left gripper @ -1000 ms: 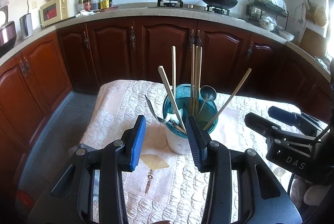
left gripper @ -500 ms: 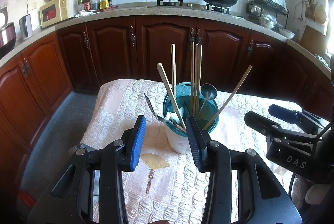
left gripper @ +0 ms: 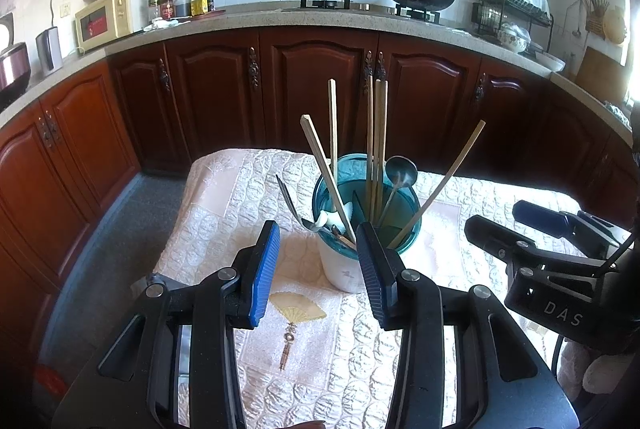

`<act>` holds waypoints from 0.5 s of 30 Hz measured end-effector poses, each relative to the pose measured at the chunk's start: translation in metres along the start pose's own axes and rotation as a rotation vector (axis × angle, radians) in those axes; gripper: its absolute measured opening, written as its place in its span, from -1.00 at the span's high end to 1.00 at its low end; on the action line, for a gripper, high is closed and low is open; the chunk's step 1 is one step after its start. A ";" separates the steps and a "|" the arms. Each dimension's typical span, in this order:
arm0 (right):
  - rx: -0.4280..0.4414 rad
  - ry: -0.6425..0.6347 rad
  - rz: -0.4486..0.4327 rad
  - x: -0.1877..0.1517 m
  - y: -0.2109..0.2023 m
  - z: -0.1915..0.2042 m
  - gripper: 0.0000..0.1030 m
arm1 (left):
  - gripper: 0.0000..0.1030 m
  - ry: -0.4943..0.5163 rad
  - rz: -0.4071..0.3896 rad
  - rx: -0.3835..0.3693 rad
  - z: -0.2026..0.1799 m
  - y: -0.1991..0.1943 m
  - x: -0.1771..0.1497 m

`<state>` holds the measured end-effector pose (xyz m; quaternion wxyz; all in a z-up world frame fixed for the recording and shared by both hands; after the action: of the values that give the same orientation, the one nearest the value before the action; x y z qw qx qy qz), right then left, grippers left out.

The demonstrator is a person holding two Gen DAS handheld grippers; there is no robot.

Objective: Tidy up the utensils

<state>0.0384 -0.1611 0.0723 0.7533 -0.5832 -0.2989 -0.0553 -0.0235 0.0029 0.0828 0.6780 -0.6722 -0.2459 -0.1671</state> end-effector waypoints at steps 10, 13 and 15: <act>0.000 0.003 0.007 0.000 0.003 0.001 -0.26 | 0.24 -0.002 0.011 0.002 0.002 0.004 0.000; 0.000 0.003 0.011 0.000 0.004 0.002 -0.26 | 0.24 -0.004 0.016 0.002 0.002 0.005 0.001; 0.000 0.001 0.014 0.001 0.005 0.002 -0.26 | 0.24 -0.005 0.017 0.002 0.002 0.006 0.001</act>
<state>0.0406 -0.1573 0.0686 0.7539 -0.5852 -0.2943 -0.0502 -0.0194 0.0054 0.0786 0.6794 -0.6742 -0.2419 -0.1595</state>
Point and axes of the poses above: each gripper's, at about its wrist camera, not at the fingertips, and y roughly the way its jaws point, z to its left, x to its top, the point moved 1 cm from there along y, roughly the way its jaws point, and after that the axes turned 14 degrees about z, right-handed, at the moved point
